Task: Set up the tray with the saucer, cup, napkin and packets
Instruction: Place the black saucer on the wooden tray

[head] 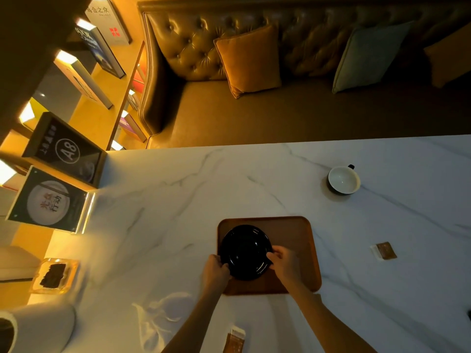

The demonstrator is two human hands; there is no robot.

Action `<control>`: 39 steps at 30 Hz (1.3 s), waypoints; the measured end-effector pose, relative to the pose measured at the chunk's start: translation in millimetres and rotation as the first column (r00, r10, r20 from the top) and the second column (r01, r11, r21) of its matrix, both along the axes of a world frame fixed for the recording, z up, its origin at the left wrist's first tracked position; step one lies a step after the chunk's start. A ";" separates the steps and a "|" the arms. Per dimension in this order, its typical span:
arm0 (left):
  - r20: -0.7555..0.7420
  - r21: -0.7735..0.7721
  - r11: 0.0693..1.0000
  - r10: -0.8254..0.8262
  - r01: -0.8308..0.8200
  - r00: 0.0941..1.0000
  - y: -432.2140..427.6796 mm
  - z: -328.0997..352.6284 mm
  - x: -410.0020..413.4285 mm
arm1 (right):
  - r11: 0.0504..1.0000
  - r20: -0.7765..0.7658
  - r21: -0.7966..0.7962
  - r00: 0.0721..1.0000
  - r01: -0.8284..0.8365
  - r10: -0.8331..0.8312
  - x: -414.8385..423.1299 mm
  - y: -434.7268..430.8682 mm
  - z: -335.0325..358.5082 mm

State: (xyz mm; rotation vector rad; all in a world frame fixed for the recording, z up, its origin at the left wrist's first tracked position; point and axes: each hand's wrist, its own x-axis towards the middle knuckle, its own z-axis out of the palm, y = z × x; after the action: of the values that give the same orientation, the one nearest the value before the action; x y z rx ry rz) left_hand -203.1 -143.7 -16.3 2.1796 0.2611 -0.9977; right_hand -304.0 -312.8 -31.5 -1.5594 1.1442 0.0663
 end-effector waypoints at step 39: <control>-0.047 -0.022 1.000 0.017 -0.018 0.999 4.8 -6.8 -1.6 | 0.996 0.019 0.089 1.000 0.010 -0.012 -4.7 3.1 -10.7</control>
State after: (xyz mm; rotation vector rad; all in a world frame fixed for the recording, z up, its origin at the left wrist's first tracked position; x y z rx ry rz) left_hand -204.7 -138.9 -23.1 2.1316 0.2890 -1.0384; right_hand -308.7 -309.6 -42.3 -1.4719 1.1202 0.0936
